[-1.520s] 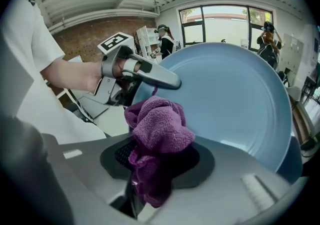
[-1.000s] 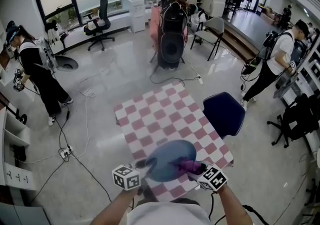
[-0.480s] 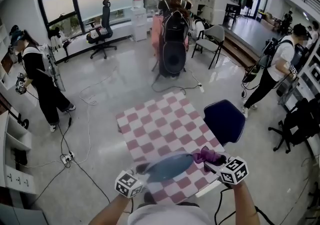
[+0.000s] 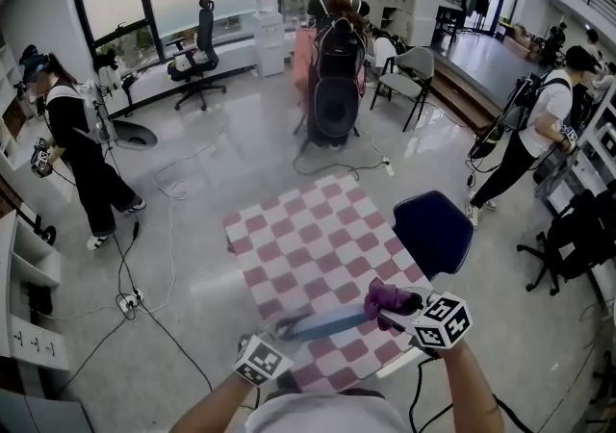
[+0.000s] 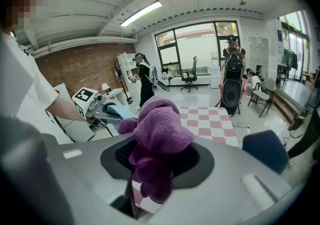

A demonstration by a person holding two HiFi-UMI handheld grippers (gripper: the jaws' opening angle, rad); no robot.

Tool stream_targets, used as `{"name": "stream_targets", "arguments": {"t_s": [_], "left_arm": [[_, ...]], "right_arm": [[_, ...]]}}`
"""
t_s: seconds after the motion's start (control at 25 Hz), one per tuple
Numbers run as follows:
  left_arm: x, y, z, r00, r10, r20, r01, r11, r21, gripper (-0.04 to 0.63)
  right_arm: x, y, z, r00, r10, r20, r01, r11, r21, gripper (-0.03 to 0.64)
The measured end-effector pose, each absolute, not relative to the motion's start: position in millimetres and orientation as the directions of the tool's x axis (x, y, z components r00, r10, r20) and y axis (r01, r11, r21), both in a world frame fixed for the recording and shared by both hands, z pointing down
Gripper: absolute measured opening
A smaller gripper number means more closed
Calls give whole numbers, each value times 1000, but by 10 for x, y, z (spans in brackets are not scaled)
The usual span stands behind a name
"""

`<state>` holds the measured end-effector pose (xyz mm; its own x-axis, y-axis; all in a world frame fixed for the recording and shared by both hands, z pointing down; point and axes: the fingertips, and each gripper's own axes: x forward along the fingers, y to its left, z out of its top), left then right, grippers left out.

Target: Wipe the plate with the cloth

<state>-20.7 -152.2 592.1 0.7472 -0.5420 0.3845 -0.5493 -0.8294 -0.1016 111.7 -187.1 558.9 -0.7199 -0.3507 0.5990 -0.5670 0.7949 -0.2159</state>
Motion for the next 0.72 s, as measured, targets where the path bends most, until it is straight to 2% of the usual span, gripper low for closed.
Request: {"name": "stream_targets", "arguments": {"t_s": [0.4,0.72], "left_arm": [[-91,-1566,6019,703,-550,450,-504,-832,-231,38],[95,-1482,6014,694,-527,490,-422,-850,-316,38]], "right_arm": [[693,-1694,5466,-744,-259,616,-453,873,-179,152],[178,-1349,5363,-752,-134,646,-274,954,-121,155]]}}
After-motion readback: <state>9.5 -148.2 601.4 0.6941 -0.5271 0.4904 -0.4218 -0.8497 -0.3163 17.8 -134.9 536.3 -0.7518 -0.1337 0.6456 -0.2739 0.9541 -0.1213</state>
